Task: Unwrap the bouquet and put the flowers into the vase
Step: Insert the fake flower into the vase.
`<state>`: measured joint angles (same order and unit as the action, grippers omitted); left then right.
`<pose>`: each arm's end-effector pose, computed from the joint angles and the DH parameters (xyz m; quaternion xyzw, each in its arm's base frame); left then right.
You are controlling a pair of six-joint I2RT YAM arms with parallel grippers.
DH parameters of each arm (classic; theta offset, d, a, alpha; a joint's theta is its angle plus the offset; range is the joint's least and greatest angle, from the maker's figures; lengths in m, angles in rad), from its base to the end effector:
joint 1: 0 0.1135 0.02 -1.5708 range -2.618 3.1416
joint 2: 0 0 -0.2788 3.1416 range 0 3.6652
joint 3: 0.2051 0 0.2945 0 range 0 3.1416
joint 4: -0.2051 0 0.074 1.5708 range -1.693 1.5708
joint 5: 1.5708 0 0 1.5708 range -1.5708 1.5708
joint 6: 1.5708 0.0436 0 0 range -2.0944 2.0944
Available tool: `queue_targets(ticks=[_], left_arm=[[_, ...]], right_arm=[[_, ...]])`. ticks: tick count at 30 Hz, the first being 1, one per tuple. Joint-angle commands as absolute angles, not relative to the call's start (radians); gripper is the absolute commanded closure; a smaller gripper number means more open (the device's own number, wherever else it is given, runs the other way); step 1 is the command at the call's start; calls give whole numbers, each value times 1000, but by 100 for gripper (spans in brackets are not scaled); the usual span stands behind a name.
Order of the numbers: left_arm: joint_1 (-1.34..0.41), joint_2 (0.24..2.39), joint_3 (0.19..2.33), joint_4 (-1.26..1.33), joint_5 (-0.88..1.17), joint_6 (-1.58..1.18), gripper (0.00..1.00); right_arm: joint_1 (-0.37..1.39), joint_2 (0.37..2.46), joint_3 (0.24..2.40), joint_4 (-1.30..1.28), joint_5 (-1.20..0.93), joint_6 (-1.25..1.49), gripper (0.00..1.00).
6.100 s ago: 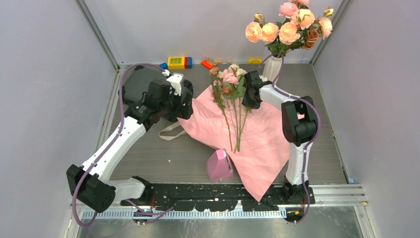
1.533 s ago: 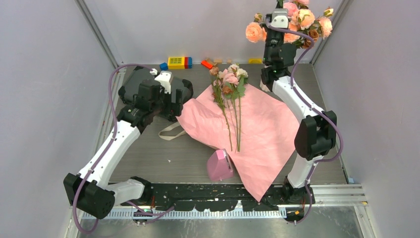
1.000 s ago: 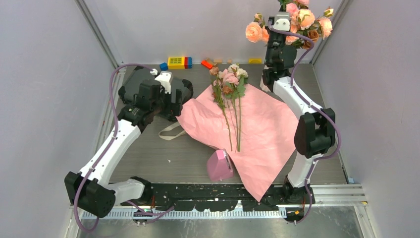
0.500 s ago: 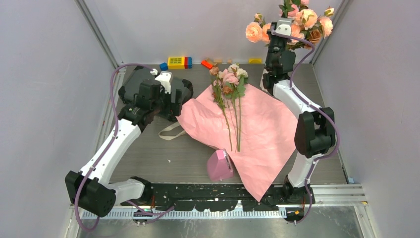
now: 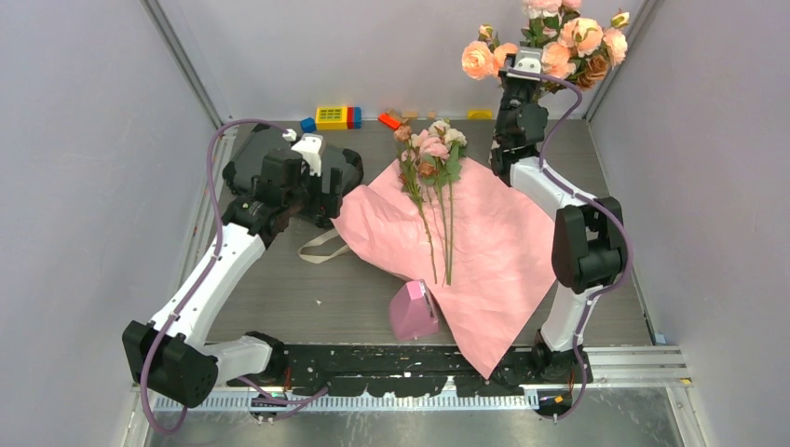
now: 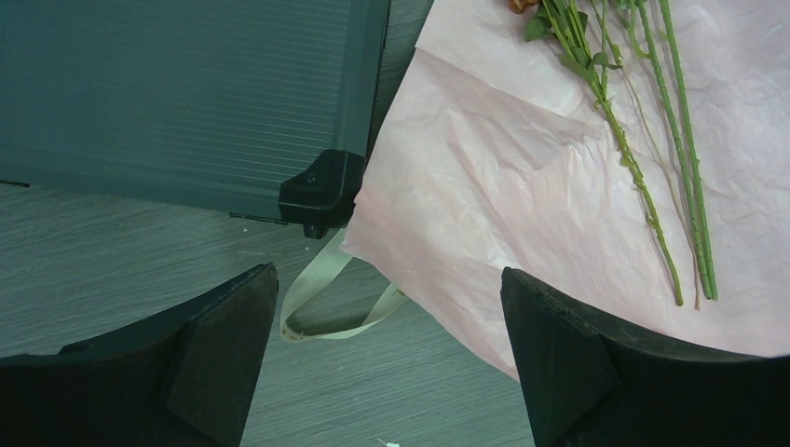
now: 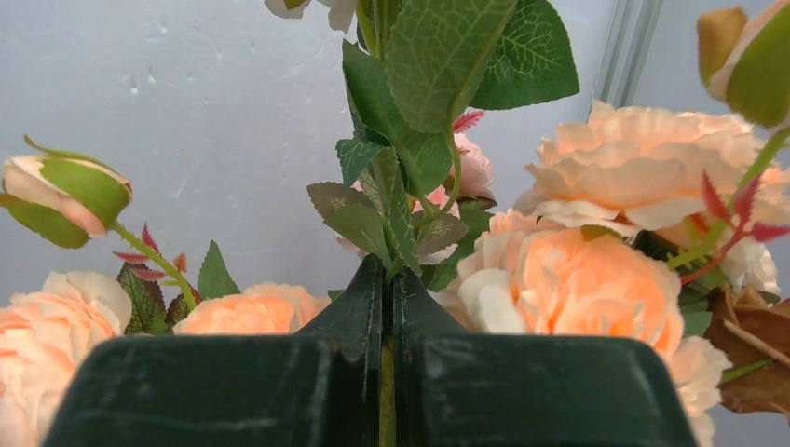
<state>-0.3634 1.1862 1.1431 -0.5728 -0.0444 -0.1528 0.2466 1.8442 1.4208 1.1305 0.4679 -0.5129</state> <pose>0.2830 -0.1055 0.3515 0.0832 0.8841 -0.0982 0.4492 0.4593 0.0953 0.3915 0.0446 0.4562 -0.2135 0.8628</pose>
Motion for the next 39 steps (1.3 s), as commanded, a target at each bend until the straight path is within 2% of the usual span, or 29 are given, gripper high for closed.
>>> queue_targets(ticks=[1,21,39], left_arm=[[-356,1179,1146,-526,-48,-147,8],[-356,1179,1146,-527,-42,-150,8],[-356,1181,1154,-534,-34,-156,8]], right_arm=[[244,1842,1400,1207,519,-481,100],[244,1844,1272,1214,568,-422,100],[244,1875,1288,1192,575,-430,100]])
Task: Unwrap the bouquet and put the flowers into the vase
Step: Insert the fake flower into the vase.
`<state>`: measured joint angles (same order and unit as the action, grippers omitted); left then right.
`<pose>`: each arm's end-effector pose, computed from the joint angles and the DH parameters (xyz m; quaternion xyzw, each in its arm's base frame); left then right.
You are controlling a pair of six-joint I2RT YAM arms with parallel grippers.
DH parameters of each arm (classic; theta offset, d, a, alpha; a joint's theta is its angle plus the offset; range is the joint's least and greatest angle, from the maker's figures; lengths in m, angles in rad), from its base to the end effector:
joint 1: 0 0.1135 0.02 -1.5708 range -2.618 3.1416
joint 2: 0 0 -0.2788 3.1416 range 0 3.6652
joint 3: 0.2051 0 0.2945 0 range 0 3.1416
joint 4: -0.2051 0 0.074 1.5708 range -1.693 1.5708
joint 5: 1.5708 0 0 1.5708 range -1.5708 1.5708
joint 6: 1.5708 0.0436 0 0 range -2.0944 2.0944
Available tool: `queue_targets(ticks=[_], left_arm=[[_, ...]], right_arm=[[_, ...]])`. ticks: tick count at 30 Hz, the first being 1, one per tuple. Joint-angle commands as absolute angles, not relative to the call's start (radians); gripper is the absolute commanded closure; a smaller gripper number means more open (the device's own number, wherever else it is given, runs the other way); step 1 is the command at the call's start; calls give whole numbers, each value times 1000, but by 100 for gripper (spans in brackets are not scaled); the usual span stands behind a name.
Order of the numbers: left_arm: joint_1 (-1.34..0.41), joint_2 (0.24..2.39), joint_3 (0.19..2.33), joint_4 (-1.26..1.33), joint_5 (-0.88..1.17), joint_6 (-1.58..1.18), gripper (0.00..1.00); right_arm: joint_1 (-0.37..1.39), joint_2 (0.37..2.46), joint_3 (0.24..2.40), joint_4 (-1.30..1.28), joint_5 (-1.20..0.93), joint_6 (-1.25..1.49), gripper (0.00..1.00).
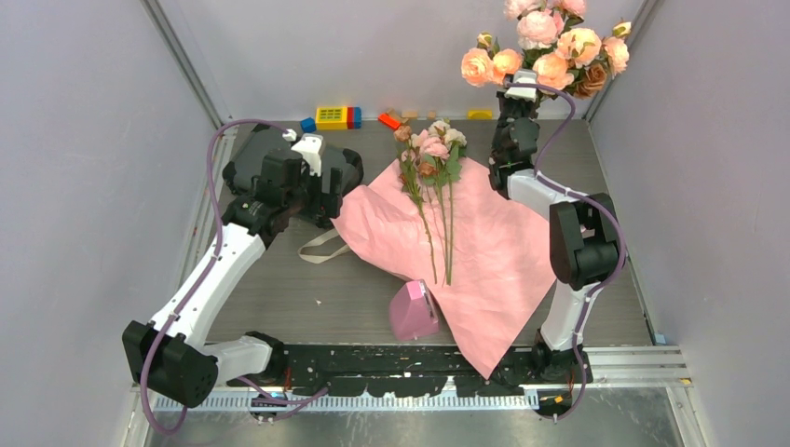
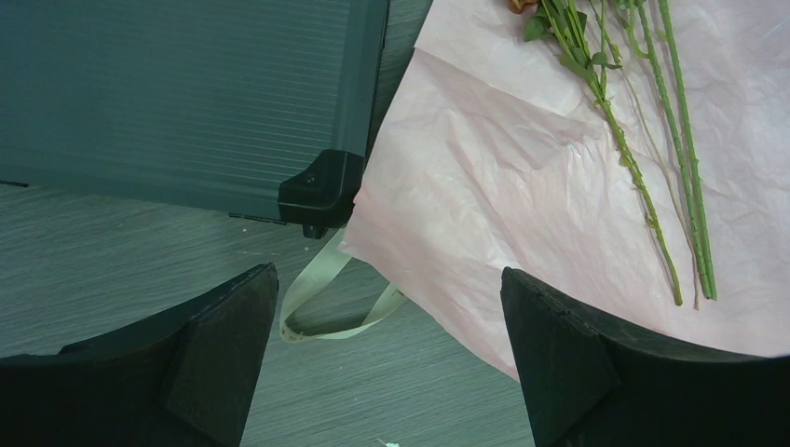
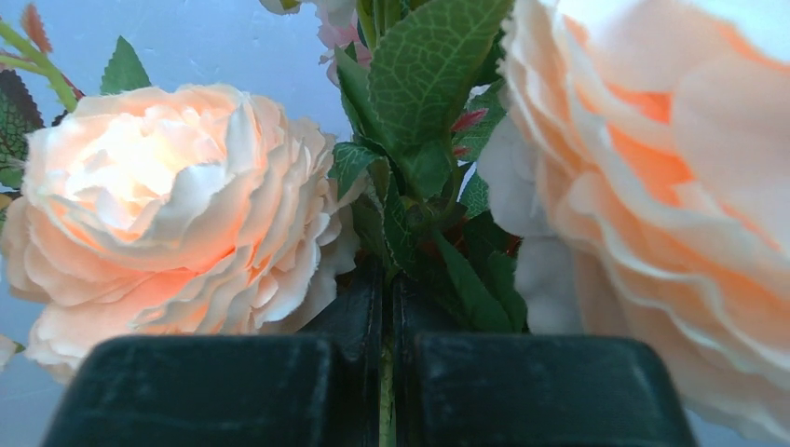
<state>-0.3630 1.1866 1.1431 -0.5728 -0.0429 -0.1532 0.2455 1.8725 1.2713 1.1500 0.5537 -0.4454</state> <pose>0.2831 -0.1055 0.3514 0.0832 0.8842 -0.0988 0.4489 0.4608 0.0918 0.3240 0.0650 0.5234 -0.2167 0.8215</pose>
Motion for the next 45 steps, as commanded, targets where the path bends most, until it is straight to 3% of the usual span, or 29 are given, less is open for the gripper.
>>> queue_targets(ticks=[1,5,12,19,27,38,45], left_arm=[[-356,1181,1154,-534,-32,-156,8],[-356,1179,1154,-533,-32,-156,8],[-356,1177,1154,-534,-27,-158,8],[-356,1178,1155,-534,-25,-160,8],[-356,1177,1155,-535,-26,-158,8],[-356,1174,1155,-535,-29,-158,8],[-356,1168,1155,-535,-30,-159,8]], right_arm=[[244,1876,1291,1191,575,-429,100],[244,1878,1294,1192,577,-430,99],[244,1873,1290,1191,587,-428,90],[244,1867,1282,1193,582,-428,74],[245,1868,1280,1193,582,-431,64],[270,1845,1259,1185,583,-445,37],[301,1810,1207,1178,584,-460,32]])
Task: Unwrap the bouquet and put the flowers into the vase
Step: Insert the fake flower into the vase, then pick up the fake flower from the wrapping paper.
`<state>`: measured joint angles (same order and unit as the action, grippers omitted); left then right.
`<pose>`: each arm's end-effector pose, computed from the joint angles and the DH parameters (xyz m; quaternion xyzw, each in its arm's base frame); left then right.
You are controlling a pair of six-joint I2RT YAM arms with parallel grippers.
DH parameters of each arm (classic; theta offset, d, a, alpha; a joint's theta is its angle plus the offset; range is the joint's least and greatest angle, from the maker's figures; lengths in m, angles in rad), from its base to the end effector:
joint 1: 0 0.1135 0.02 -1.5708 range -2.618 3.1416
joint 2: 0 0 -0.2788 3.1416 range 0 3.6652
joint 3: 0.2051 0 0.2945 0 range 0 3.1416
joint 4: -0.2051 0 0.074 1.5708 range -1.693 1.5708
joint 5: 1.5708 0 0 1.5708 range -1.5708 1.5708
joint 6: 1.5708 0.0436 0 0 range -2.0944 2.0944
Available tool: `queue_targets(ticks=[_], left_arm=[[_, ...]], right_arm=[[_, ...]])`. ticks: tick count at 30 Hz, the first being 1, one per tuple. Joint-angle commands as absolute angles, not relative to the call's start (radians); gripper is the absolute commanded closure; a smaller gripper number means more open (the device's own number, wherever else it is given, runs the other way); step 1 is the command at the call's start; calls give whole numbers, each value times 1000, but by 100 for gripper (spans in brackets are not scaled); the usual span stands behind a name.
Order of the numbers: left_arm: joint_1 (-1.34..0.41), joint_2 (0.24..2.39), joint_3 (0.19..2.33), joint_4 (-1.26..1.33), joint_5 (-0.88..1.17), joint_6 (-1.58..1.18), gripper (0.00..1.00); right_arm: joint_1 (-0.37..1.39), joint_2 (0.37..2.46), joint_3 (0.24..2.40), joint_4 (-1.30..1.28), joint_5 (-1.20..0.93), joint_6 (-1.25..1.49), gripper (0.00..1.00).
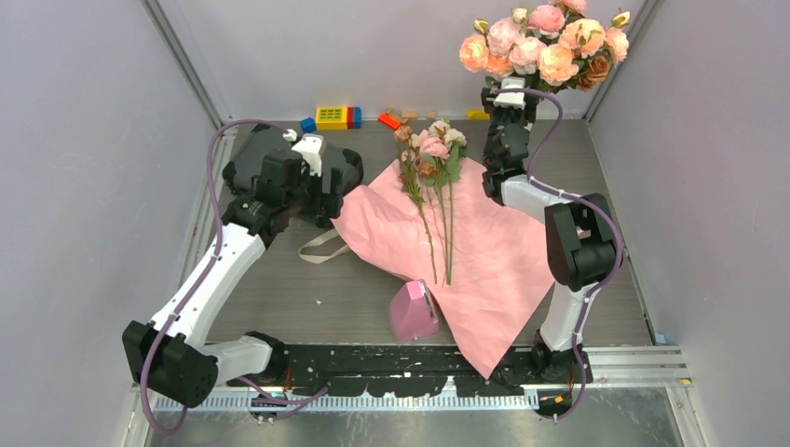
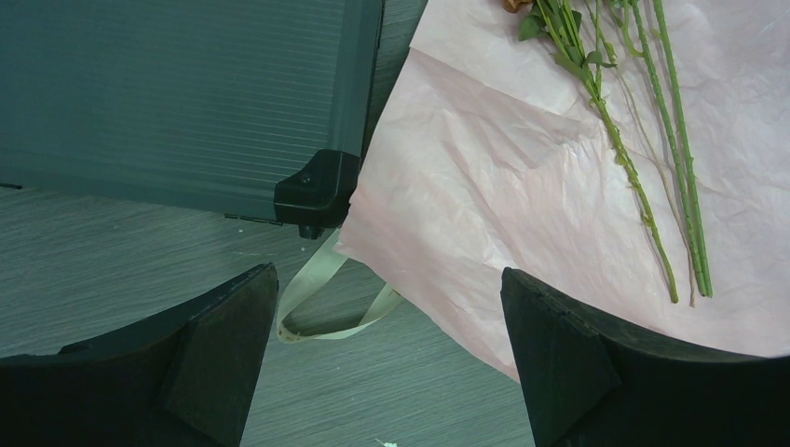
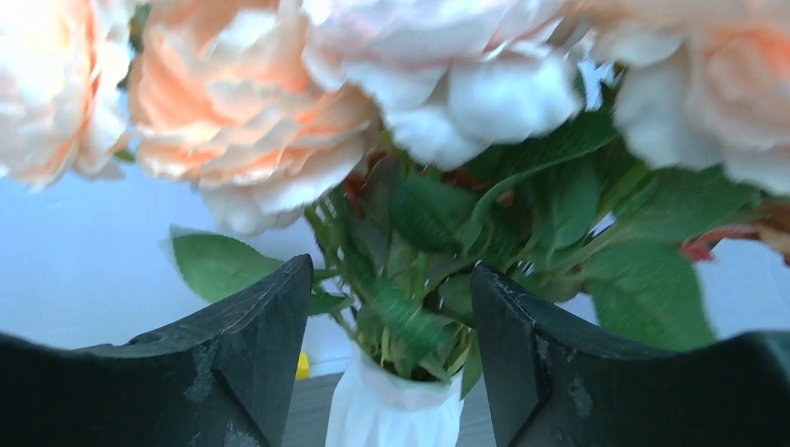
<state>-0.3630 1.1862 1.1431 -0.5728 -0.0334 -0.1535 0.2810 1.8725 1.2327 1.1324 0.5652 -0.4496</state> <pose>0.2828 -0.1059 0.3515 0.0852 0.8840 -0.1030 0.4480 0.4557 0.1072 0.3081 0.0474 0.5460 -0.2120 0.8092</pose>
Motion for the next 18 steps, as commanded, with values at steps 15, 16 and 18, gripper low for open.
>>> queue_targets(ticks=[15,16,18], left_arm=[[-356,1159,1155,-538,-46,-157,7],[-356,1157,1156,-540,-49,-155,7],[-356,1152,1154,-538,-53,-155,7]], right_arm=[[365,1728,1088,1200,641,-475,30],[369,1714,1082,1197,645,-472,30],[383,1683,1061,1182,658,-465,30]])
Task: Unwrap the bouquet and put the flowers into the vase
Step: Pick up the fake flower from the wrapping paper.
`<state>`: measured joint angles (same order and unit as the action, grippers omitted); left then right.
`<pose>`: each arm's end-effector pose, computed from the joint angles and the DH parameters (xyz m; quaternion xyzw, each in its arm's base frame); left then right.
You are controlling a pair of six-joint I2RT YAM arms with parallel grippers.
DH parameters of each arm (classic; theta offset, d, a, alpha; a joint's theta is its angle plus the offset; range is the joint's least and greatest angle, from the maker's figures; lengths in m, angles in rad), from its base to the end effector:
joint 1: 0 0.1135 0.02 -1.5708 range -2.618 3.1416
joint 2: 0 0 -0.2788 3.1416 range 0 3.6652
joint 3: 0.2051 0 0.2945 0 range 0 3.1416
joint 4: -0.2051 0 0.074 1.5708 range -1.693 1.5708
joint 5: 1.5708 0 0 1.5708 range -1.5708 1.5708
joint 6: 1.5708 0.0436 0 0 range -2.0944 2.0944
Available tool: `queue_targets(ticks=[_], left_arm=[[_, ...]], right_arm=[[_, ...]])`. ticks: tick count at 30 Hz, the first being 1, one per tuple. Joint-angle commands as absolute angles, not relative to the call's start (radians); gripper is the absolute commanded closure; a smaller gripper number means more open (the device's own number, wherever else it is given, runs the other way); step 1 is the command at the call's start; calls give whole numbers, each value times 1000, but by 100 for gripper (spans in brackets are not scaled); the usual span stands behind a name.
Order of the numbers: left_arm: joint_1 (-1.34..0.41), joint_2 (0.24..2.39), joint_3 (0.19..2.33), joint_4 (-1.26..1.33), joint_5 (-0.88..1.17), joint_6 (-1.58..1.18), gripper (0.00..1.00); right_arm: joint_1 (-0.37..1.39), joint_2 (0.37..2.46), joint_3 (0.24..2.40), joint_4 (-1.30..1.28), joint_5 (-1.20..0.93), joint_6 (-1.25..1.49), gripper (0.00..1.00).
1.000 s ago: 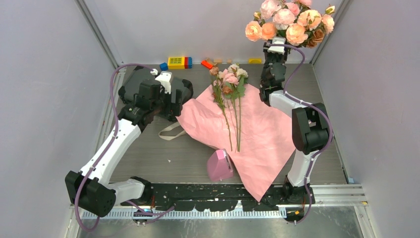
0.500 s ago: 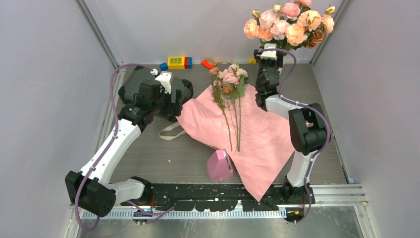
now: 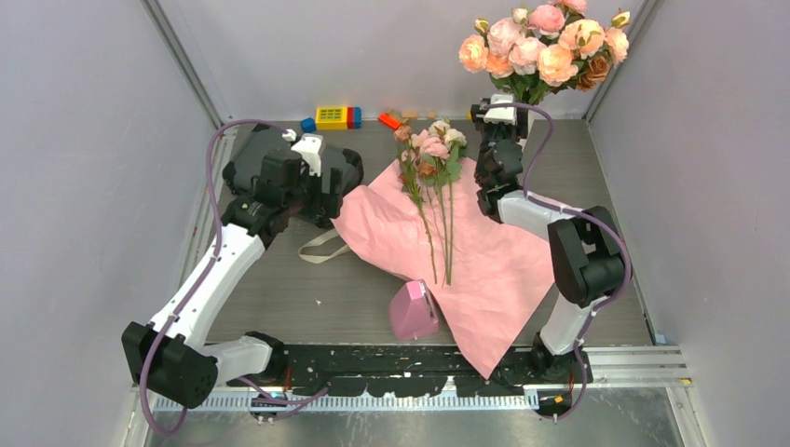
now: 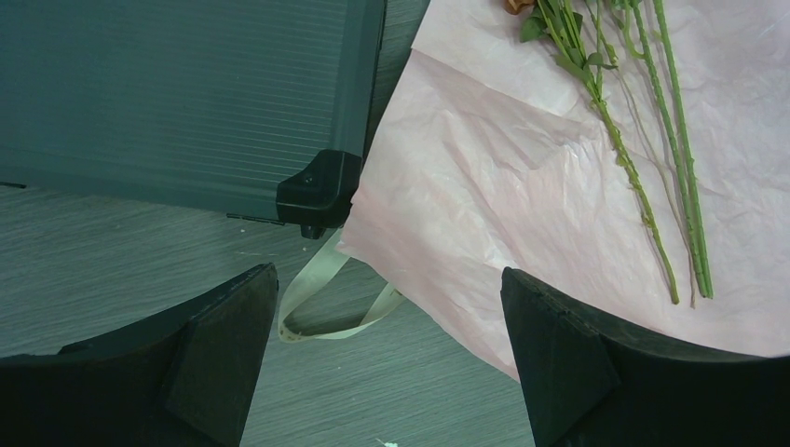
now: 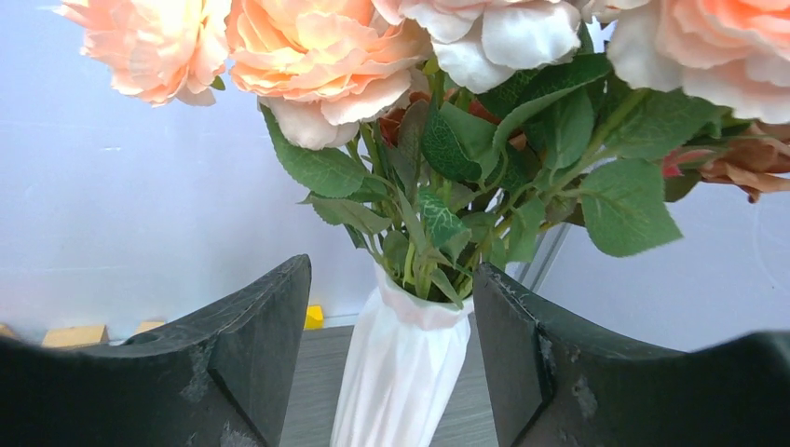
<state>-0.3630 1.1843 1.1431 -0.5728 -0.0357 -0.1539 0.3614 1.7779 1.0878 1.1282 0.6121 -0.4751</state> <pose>0.2825 -0.1056 0.3520 0.0845 0.8836 -0.1023 0.4490 0.4178 0.1311 0.2956 0.0245 0.5708 -0.2071 0.7942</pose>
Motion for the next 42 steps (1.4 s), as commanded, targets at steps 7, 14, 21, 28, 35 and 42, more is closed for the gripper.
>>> queue_targets(ticks=[7,14,21,28,35,42], left_arm=[[-356,1167,1147,-531,-49,-163,7],[-356,1214,1144,-524,-6,-179,8],[-356,1249,1145,-530,-14,-179,8],[-356,1273,1145,-532,-6,-181,8],[-356,1273,1135,-515,40,-187,8],[-356,1272,1138,-518,29,-186,8]], right_arm=[[502,1435,979,870,767,-242,31],[538,1225,978,209,646,163,28],[537,1200,1020,-172,465,379,36],[525,1362,987,-152,379,479,44],[448,1534,1026,-68,297,525,49],[389,1713,1116,-35,230,519,52]])
